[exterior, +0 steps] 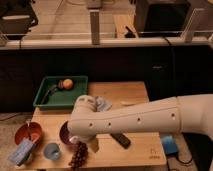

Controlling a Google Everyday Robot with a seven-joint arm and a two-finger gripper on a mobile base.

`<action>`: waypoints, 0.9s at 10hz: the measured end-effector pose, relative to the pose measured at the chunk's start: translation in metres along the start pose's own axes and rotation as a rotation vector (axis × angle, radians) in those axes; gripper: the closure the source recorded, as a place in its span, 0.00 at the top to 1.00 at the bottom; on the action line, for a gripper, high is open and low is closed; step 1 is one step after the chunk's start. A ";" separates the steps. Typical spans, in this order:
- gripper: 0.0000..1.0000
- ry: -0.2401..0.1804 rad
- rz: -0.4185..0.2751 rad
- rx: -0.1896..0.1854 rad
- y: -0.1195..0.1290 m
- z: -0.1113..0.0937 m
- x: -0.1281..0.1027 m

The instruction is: Place grapes in table surface

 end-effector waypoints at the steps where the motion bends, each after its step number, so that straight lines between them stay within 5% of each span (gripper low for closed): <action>1: 0.80 -0.011 -0.005 0.006 0.000 0.003 -0.001; 9: 0.80 -0.125 -0.016 0.009 0.006 0.044 -0.024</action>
